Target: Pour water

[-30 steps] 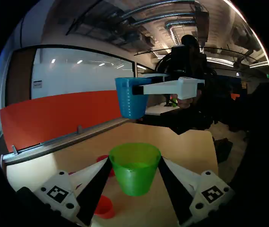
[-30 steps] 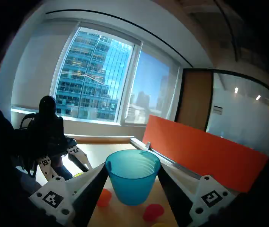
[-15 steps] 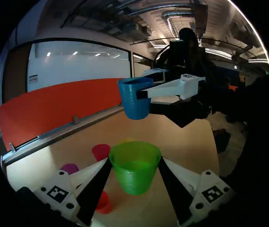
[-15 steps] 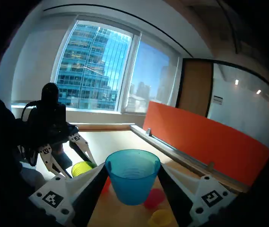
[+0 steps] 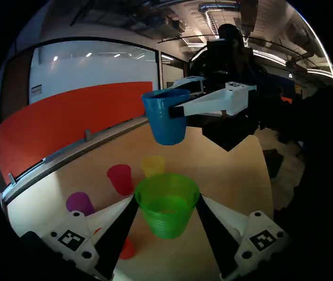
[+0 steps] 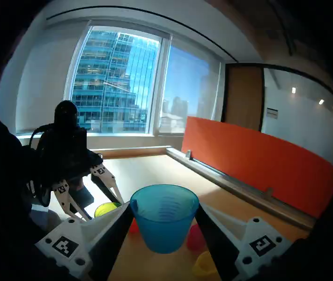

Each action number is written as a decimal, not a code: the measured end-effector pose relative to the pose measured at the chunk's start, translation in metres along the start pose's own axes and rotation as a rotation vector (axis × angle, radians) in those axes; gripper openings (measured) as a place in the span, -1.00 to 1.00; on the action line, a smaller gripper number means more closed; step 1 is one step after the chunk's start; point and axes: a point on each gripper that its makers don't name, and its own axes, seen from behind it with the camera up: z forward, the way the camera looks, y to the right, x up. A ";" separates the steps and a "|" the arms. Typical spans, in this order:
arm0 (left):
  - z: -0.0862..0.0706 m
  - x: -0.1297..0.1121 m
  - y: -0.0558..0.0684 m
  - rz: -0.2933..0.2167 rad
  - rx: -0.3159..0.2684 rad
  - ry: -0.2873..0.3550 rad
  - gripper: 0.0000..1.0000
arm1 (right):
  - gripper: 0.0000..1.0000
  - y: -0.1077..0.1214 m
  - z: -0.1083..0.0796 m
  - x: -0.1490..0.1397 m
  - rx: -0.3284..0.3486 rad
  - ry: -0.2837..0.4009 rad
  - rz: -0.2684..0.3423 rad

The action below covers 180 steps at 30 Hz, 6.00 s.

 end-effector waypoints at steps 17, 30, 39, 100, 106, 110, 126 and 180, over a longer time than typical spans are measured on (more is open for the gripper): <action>0.014 -0.028 0.003 0.000 -0.026 -0.116 0.72 | 0.85 -0.001 0.000 -0.044 0.036 -0.068 0.086; 0.020 -0.049 0.003 -0.007 -0.045 -0.194 0.72 | 0.85 0.004 0.003 -0.074 0.043 -0.138 0.082; 0.028 -0.064 0.004 -0.010 -0.065 -0.248 0.72 | 0.85 0.005 0.006 -0.093 0.055 -0.173 0.096; 0.046 -0.103 0.009 0.023 -0.115 -0.360 0.94 | 0.86 -0.020 0.008 -0.194 0.102 -0.377 0.097; 0.044 -0.106 0.011 0.028 -0.117 -0.366 0.95 | 0.86 -0.024 0.011 -0.199 0.108 -0.384 0.095; 0.042 -0.106 0.011 0.032 -0.114 -0.364 0.94 | 0.85 -0.026 0.013 -0.203 0.109 -0.387 0.097; 0.036 -0.108 0.010 0.027 -0.108 -0.368 0.94 | 0.90 -0.030 0.012 -0.214 0.106 -0.396 0.098; -0.061 -0.118 -0.035 -0.146 0.209 -0.237 0.95 | 1.00 -0.005 -0.069 -0.211 -0.192 -0.310 0.209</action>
